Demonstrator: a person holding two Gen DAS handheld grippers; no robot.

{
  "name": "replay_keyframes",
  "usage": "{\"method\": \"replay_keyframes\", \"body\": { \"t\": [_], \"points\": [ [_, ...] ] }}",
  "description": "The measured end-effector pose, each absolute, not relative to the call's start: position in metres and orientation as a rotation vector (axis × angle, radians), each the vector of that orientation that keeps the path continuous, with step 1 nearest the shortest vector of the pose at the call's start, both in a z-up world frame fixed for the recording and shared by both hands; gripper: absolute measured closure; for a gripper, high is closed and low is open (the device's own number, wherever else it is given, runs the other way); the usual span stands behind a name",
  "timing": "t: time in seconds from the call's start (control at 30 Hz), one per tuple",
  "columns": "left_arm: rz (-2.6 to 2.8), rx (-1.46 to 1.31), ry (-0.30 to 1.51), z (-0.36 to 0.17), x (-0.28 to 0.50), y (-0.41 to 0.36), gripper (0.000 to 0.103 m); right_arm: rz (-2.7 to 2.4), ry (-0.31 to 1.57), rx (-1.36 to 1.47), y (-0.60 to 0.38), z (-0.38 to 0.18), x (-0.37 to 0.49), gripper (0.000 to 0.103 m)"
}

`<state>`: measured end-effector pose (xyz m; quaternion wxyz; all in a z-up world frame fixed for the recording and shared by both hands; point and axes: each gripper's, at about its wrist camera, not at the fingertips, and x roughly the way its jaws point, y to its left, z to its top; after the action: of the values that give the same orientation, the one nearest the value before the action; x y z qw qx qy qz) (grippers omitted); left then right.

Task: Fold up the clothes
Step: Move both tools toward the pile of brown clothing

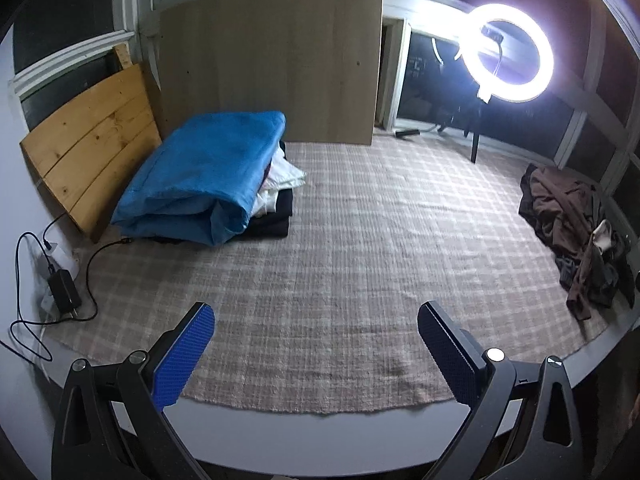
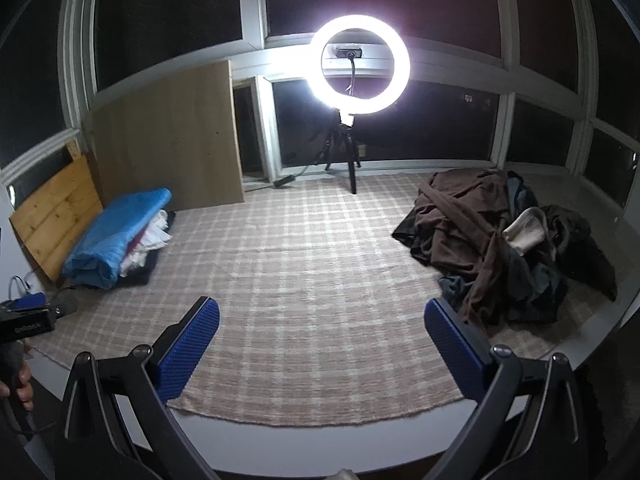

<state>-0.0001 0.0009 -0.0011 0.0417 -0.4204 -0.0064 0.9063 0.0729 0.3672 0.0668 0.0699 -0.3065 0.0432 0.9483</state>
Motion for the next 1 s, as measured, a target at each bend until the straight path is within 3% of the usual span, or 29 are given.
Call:
{"method": "replay_keyframes", "body": {
  "t": [0.23,0.7,1.0],
  "points": [
    [2.741,-1.330,0.003,-0.042,-0.006,0.017,0.001,2.815,0.142,-0.943,0.386,0.064,0.072,0.000],
    [2.546,-1.170,-0.125,-0.050,-0.029,0.090,0.001,2.654,0.169,-0.935,0.457,0.055,0.084,0.000],
    [2.548,-1.244,0.046,-0.041,-0.043,0.161,0.001,2.586,0.258,-0.905,0.553,0.046,0.072,0.000]
  ]
}}
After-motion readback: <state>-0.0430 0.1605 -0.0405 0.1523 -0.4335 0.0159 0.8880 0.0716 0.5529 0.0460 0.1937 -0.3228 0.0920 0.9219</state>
